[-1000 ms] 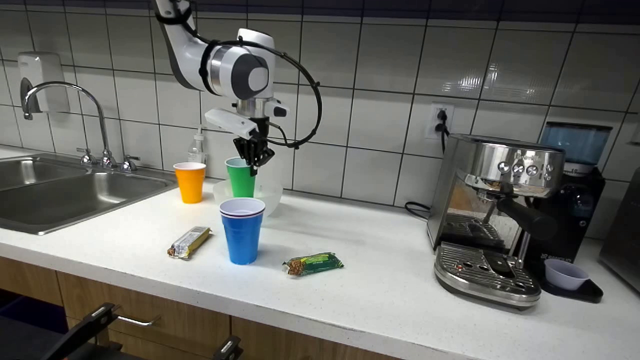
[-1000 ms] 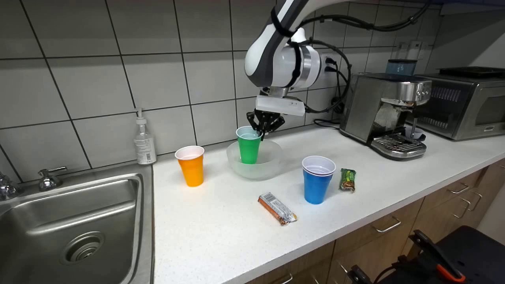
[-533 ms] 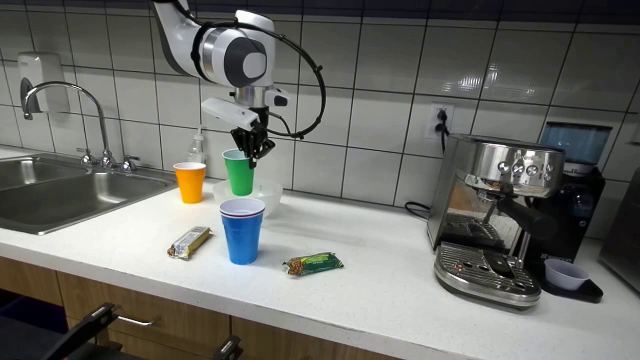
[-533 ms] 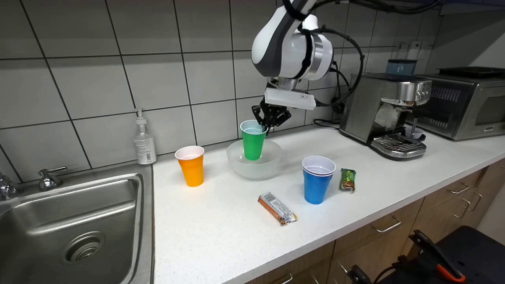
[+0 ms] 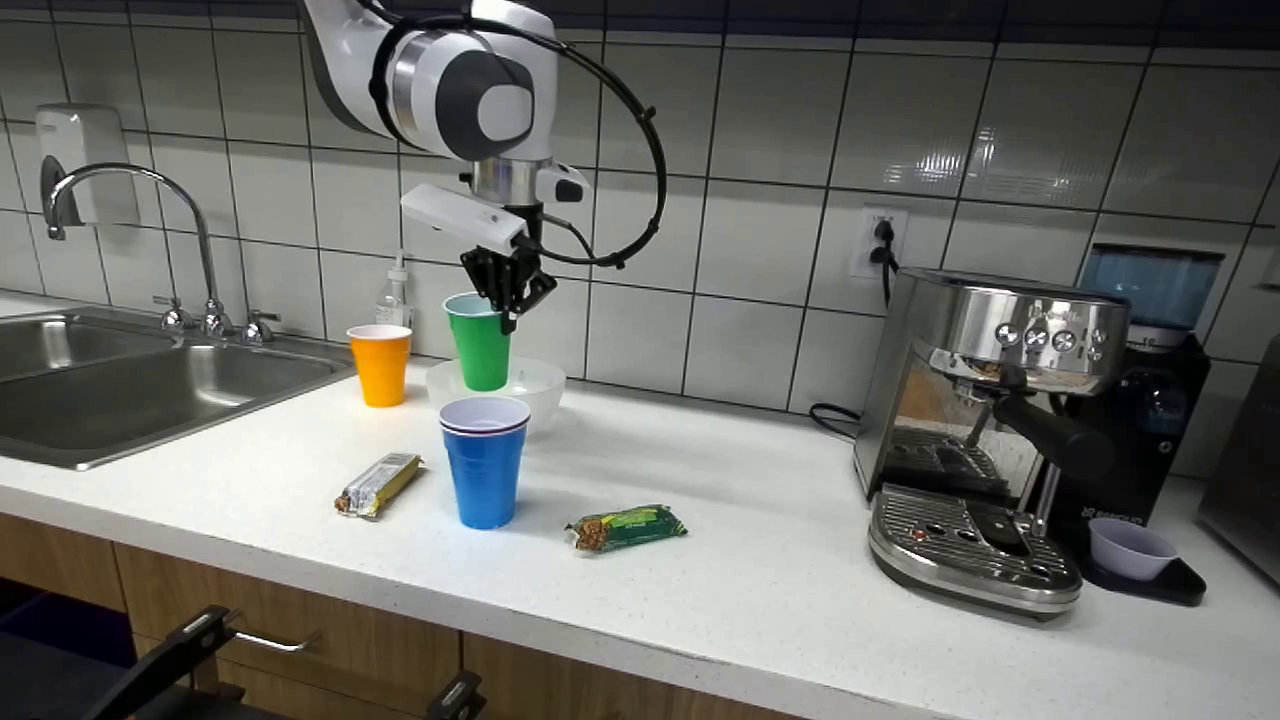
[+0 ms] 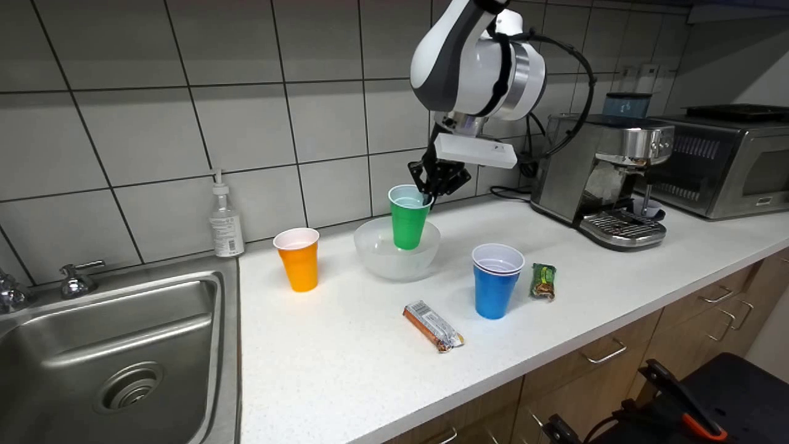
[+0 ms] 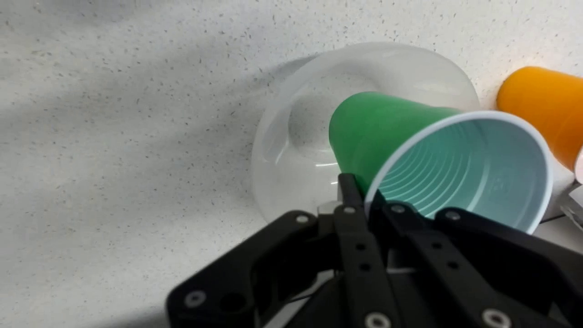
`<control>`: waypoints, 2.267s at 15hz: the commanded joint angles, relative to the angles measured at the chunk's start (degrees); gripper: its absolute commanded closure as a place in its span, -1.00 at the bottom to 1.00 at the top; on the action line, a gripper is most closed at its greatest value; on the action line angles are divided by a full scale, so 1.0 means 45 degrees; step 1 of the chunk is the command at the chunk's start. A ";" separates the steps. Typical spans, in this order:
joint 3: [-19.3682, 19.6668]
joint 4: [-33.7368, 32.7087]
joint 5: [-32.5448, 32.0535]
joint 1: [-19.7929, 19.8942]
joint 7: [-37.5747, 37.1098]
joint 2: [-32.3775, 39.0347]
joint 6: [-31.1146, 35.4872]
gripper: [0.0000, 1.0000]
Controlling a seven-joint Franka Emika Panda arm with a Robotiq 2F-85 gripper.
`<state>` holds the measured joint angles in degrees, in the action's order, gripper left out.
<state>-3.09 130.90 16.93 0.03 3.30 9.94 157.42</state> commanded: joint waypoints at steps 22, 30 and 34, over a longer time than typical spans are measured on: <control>0.0677 0.1241 0.0146 0.0355 0.2791 -0.2732 -0.1696 0.98; 0.1235 0.1351 -0.1024 0.0215 0.2787 -0.3602 -0.2621 0.98; 0.1244 0.1647 -0.1304 0.0186 0.2731 -0.3854 -0.2558 0.98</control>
<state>2.24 136.56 12.87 0.84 15.36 -4.67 147.31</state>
